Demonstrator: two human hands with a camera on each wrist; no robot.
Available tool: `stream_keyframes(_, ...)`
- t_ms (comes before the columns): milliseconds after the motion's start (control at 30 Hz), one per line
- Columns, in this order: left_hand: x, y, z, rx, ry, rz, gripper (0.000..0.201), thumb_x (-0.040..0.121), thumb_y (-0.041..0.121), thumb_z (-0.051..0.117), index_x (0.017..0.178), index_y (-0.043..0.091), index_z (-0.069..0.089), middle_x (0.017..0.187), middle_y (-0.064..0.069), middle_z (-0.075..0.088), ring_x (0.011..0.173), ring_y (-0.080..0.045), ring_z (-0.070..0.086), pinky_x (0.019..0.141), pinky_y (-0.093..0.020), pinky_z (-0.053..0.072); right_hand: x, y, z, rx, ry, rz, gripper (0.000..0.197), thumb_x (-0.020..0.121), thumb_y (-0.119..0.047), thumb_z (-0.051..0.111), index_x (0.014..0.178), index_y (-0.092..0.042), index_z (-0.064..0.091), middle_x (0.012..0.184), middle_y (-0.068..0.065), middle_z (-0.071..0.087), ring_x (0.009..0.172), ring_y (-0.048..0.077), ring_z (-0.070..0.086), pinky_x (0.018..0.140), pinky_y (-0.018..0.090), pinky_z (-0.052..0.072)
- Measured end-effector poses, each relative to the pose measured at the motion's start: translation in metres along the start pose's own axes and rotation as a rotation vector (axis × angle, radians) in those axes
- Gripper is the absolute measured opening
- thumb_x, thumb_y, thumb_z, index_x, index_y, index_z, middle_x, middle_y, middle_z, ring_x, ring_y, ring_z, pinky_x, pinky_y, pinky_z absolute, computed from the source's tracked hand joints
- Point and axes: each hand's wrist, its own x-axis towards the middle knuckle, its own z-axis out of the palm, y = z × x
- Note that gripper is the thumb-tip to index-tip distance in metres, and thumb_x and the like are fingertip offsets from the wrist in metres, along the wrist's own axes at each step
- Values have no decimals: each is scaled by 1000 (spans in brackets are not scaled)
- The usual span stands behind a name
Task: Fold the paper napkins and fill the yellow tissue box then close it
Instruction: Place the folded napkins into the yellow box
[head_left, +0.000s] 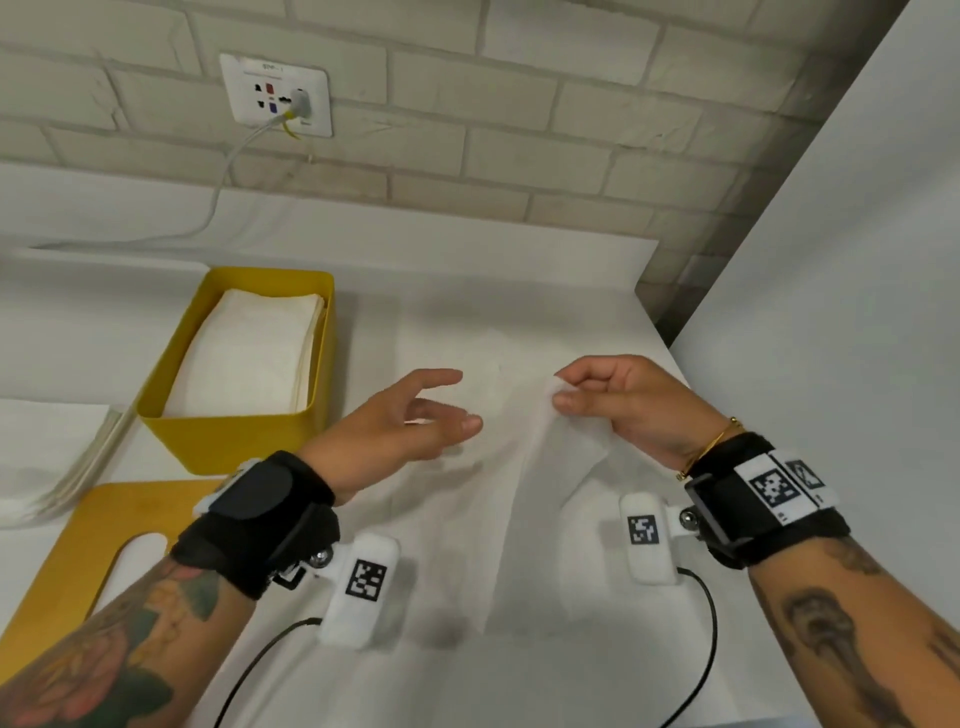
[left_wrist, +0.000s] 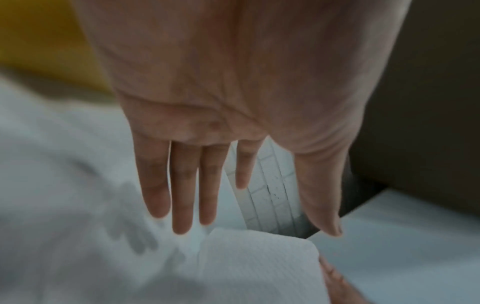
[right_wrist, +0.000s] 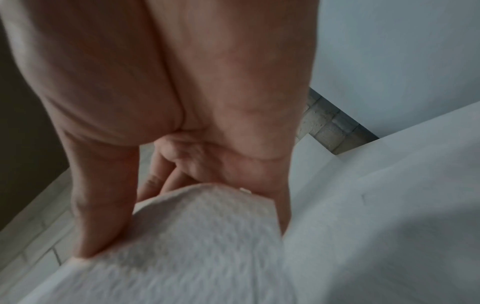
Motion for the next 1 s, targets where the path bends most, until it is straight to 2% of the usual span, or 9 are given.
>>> stream_keyframes(100,-6,5,12,84,61,93,88,61,75,68,141,47,45,135,18,58,125,7,55,99,-16,45,2,-8,2,65,66,-70,30,68,-18,80,95,-11,70,88,6,76,81,14,70,91,31,51)
stream_keyframes(167,-9,10,25,57,-35,103,87,65,73,69,143,42,46,129,18,65,122,5,58,100,-17,47,2,-14,7,77,54,-110,27,70,-17,79,95,-12,69,87,5,76,80,15,70,85,28,53)
stream_keyframes(233,-8,12,38,-19,-102,94,69,79,62,74,138,33,54,118,11,73,112,-4,67,99,-26,52,4,-21,14,54,24,-137,25,72,-18,78,95,-12,69,88,6,77,82,17,71,78,26,56)
stream_keyframes(400,-5,5,42,-186,45,4,21,100,22,61,105,6,73,99,-11,78,86,-22,74,77,-35,58,13,-25,21,4,142,-170,17,80,-23,77,96,-18,72,94,-1,78,90,12,71,86,29,53)
stream_keyframes(500,-9,-4,30,-409,142,-35,21,100,13,57,106,2,73,102,-15,77,87,-25,75,75,-32,61,15,-17,6,-91,261,-100,5,92,-20,71,97,-19,70,98,1,79,92,15,72,90,37,53)
stream_keyframes(600,-14,-9,12,-571,283,-46,21,97,11,59,107,0,72,105,-19,76,89,-28,74,83,-38,60,13,-1,-18,-246,322,16,4,91,-20,72,94,-18,73,94,0,79,89,16,74,84,34,52)
stream_keyframes(733,-21,-16,0,-656,372,-47,23,95,15,61,111,1,71,107,-16,76,91,-25,76,77,-32,63,8,24,-37,-534,287,195,6,88,-25,76,92,-20,75,89,-2,77,87,18,74,78,31,54)
stream_keyframes(900,-23,-24,1,-678,398,-47,27,94,17,61,115,2,70,111,-15,76,96,-25,75,76,-31,63,8,47,-20,-761,200,389,35,80,-46,80,99,-18,70,92,1,74,87,17,70,69,25,50)
stream_keyframes(1000,-22,-28,4,-682,402,-53,30,92,18,63,116,2,70,112,-16,75,96,-25,75,74,-29,63,18,52,-6,-914,178,491,67,75,-56,78,124,-14,59,118,5,63,109,23,62,91,34,53)
